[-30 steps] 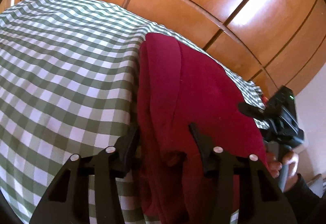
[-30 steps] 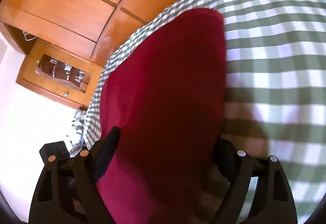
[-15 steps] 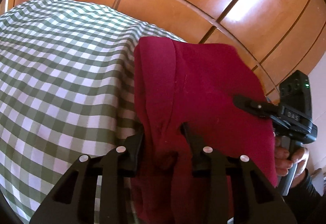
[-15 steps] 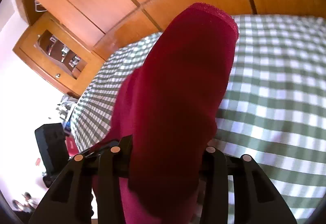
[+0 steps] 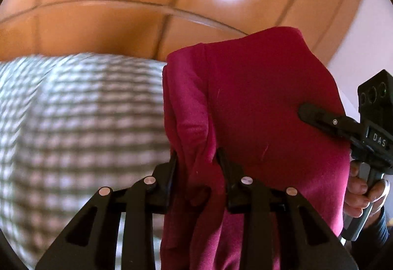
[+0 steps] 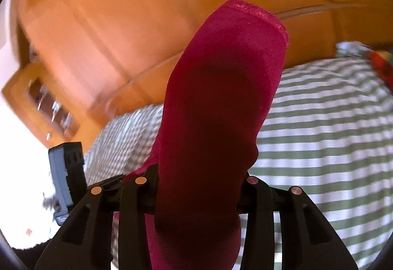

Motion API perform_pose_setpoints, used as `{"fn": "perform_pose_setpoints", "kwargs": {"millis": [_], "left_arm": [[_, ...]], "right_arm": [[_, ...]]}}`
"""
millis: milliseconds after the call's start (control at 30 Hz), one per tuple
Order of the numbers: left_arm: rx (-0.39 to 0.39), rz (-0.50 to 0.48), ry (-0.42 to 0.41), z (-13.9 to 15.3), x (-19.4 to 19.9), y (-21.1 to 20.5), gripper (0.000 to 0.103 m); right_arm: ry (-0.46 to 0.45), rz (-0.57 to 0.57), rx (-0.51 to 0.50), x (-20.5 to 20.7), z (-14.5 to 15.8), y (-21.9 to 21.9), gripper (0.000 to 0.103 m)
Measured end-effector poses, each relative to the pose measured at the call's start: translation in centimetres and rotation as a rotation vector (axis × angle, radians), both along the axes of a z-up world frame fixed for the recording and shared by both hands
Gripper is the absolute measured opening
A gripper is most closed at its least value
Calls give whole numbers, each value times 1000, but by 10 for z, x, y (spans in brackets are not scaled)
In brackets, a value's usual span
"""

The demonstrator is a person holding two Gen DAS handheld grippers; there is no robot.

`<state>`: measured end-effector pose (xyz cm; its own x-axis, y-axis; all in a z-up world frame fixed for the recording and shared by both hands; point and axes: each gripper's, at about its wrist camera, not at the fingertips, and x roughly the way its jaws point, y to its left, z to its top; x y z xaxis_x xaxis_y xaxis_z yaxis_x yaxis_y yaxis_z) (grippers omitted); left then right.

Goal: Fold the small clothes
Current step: 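Grasp the folded sweater with both grippers and lift it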

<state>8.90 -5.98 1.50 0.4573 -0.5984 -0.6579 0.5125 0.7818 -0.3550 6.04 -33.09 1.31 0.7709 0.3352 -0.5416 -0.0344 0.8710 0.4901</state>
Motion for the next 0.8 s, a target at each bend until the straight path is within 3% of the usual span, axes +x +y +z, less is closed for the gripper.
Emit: {"fn": "perform_pose_setpoints", "kwargs": {"millis": [167, 300, 467, 667, 767, 800], "left_arm": [[63, -114, -5, 0, 12, -89, 28], [179, -209, 16, -31, 11, -147, 28], [192, -215, 10, -43, 8, -156, 35], [235, -217, -11, -37, 22, -180, 34], [248, -209, -17, -42, 23, -186, 38], [238, -202, -10, -43, 20, -181, 43]], "right_arm": [[64, -172, 40, -23, -33, -74, 38], [150, -250, 33, -40, -72, -103, 38], [162, -292, 82, -46, -97, -113, 40], [164, -320, 74, -34, -87, -118, 41], [204, -342, 86, -38, -100, -122, 52], [209, -353, 80, -42, -100, -124, 62]]}}
